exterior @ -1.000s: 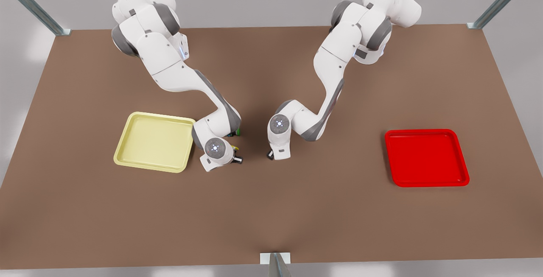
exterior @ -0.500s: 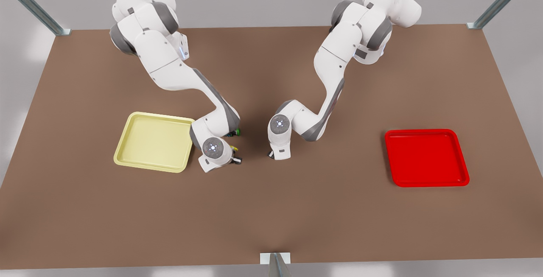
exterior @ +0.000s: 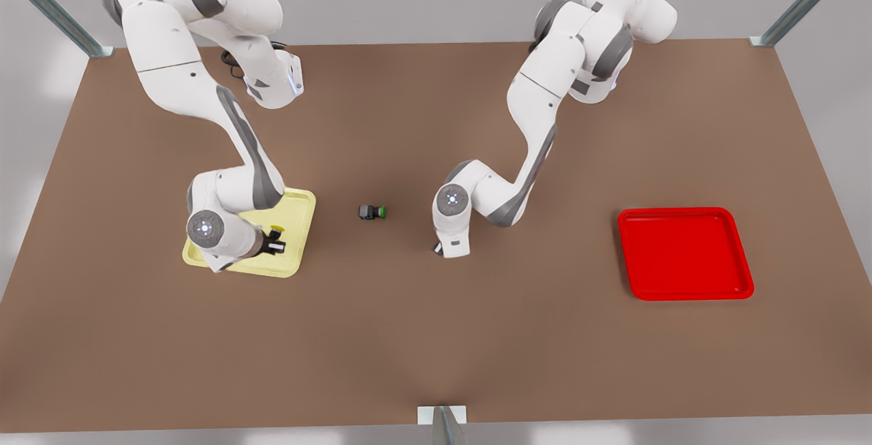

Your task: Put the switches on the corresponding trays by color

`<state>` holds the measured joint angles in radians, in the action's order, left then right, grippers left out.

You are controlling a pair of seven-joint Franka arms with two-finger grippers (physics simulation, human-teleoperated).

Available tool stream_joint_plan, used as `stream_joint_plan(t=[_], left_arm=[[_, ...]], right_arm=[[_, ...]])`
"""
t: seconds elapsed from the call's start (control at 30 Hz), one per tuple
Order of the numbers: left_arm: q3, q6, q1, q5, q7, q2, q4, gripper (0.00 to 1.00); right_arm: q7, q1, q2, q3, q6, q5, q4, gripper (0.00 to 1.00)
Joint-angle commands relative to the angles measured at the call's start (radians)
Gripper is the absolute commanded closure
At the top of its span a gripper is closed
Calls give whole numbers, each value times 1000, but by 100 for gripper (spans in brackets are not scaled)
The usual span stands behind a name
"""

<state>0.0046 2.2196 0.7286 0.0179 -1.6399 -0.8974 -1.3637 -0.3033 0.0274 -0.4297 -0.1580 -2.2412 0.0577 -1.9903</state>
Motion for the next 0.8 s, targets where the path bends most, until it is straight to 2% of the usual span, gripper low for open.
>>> stream_joint_plan(t=[0.0, 0.1, 0.2, 0.23, 0.27, 0.3, 0.47, 0.53, 0.57, 0.63, 0.67, 0.77], left_arm=[[0, 0, 0, 0, 0, 0, 0, 47], [0, 2, 0, 0, 2, -1, 2, 46], [0, 2, -2, 0, 2, -1, 2, 46], [2, 5, -2, -1, 2, -3, 2, 46], [0, 5, -2, 0, 2, -3, 2, 46], [2, 5, -5, -1, 3, -2, 0, 46], [2, 0, -43, -1, 49, 67, -49, 46], [2, -21, -87, -6, 87, 135, -107, 46], [3, -60, -118, -9, 115, 163, -121, 46], [6, -74, -189, -15, 184, 216, -179, 46], [6, -92, -221, -15, 215, 224, -183, 46], [6, -176, -362, -15, 368, 267, -199, 45]], right_arm=[[10, 9, 6, 0, -15, 4, -22, 52], [29, 48, 37, 1, -54, 7, -128, 52], [147, 62, 23, 52, -141, 11, -160, 49], [197, 66, 23, 67, -146, 11, -165, 30], [227, 77, 29, 75, -143, 11, -171, 5], [227, 80, 39, 75, -120, 10, -173, 0], [210, 81, 95, 32, 58, 5, -122, 0], [208, 42, 89, 49, 316, 4, 165, 0], [210, 34, 91, 61, 379, 7, 278, 0], [213, -32, 95, 144, 593, -10, 548, 0], [213, -86, 130, 187, 675, -19, 616, 0], [211, -101, 298, 193, 720, -27, 524, 0]])
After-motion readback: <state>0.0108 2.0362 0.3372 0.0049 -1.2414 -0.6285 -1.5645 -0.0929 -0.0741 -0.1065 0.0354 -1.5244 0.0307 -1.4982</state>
